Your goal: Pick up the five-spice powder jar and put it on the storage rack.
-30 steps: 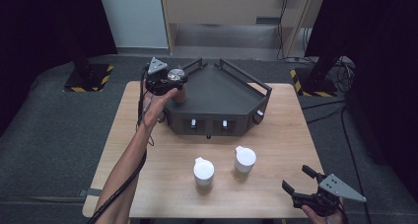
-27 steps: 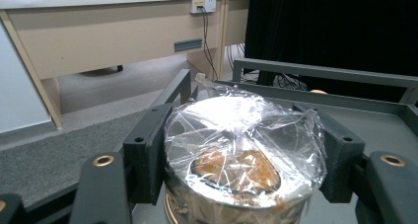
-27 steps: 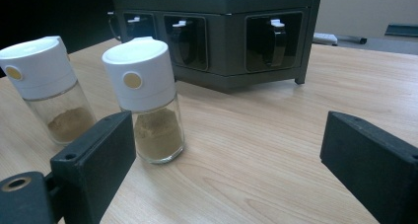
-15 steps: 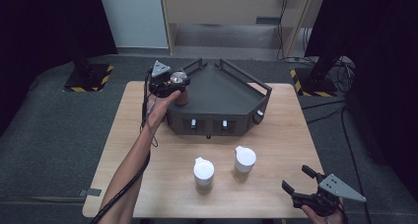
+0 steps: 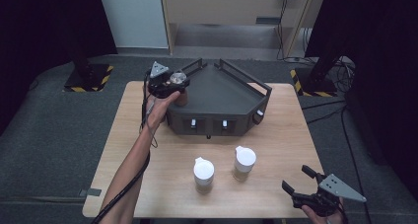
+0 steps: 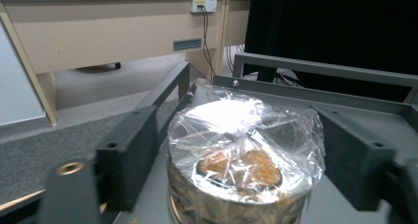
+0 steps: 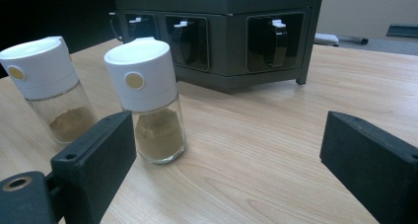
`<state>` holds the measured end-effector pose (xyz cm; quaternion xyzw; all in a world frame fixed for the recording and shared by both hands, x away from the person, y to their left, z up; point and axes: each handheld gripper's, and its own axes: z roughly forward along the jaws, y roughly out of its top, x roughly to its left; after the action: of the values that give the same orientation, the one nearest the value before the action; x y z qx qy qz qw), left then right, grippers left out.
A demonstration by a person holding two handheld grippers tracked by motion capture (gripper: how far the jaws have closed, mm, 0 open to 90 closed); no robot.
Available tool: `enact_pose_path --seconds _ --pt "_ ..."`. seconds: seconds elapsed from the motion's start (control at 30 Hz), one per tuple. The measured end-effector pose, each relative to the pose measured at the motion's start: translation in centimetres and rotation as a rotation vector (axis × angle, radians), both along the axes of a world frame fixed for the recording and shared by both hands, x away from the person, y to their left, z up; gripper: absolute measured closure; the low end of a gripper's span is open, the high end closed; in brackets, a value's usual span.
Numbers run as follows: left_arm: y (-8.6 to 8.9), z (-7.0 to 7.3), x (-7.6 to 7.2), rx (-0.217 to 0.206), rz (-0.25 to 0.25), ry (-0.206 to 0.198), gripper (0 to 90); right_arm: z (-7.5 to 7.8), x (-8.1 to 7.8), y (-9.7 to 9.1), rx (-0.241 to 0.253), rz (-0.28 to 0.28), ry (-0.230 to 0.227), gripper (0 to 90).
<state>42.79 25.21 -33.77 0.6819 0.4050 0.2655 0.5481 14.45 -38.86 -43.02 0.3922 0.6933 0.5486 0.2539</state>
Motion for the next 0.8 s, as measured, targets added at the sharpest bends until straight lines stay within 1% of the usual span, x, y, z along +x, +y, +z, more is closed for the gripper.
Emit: enact_pose_path --seconds 0.07,0.13,0.23,0.3,0.53,0.67,0.8 --pt "0.2 0.4 -0.1 -0.009 -0.006 -0.004 11.3 0.0 0.0 0.0 0.001 0.001 -0.001 6.7" --pt "0.4 0.9 -0.6 -0.016 -0.002 -0.029 8.4 0.0 0.0 0.0 0.001 0.002 0.000 6.8" --pt "0.8 1.5 -0.9 -0.033 -0.015 -0.051 6.7 0.0 0.0 0.0 0.001 0.003 0.000 6.8" --pt "1.1 2.3 -1.2 -0.028 -0.028 -0.060 6.1 0.0 0.0 0.0 -0.001 0.003 0.001 6.8" --pt "1.9 3.9 -2.9 -0.007 -0.084 -0.101 5.8 0.0 0.1 0.0 0.000 0.007 0.000 6.8" --pt "2.6 4.4 -3.8 -0.001 -0.116 -0.118 5.9 0.0 0.1 0.0 -0.002 0.008 0.000 6.7" --pt "3.5 4.8 -4.8 -0.001 -0.150 -0.119 4.8 0.0 0.1 0.1 -0.004 0.008 -0.001 6.7"
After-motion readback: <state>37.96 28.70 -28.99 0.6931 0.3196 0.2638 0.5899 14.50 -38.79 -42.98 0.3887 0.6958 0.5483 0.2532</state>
